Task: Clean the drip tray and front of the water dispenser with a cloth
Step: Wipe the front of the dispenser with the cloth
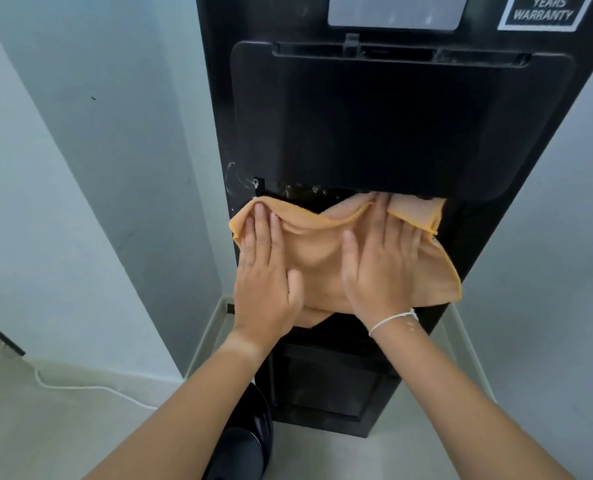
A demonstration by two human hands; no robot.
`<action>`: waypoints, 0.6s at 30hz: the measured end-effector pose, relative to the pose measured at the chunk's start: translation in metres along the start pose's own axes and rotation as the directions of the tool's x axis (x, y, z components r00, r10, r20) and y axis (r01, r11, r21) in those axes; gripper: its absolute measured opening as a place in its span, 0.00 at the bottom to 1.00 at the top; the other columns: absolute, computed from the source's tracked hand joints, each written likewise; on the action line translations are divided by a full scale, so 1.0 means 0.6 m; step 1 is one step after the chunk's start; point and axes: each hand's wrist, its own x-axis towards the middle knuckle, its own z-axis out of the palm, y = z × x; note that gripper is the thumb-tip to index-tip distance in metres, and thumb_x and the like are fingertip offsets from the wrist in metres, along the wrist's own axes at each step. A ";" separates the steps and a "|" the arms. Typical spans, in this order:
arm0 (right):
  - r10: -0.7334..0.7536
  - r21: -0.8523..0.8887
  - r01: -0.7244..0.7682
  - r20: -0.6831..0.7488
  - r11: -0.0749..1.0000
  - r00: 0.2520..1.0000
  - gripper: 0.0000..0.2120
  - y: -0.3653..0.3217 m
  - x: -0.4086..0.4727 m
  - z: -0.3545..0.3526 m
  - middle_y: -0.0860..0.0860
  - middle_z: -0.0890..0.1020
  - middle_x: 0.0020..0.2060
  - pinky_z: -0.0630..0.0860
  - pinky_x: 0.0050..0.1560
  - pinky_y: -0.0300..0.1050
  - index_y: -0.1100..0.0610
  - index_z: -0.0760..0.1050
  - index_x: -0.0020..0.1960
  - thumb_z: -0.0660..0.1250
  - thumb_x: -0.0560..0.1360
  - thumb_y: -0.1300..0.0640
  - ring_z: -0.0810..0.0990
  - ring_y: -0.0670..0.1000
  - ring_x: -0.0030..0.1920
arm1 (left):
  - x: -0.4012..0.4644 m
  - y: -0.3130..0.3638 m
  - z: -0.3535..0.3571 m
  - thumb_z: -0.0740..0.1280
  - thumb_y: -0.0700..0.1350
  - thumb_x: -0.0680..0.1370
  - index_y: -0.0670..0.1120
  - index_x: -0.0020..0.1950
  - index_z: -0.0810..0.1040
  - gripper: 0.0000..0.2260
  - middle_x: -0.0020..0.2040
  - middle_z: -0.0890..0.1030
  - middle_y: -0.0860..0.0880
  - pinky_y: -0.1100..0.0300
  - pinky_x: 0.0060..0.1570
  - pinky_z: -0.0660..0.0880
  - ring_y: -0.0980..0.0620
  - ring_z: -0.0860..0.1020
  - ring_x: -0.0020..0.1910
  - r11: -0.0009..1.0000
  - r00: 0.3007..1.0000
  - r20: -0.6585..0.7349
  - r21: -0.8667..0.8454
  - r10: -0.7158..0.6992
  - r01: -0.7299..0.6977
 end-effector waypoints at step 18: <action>-0.402 -0.128 0.480 0.388 0.868 0.830 0.21 -0.067 -0.044 0.043 0.54 0.72 0.68 0.51 0.72 0.49 0.56 0.68 0.69 0.56 0.76 0.54 0.64 0.53 0.71 | -0.023 -0.101 -0.006 0.52 0.43 0.74 0.39 0.75 0.51 0.29 0.76 0.48 0.40 0.47 0.74 0.52 0.40 0.48 0.76 0.968 0.967 0.125 0.092 0.223 -0.235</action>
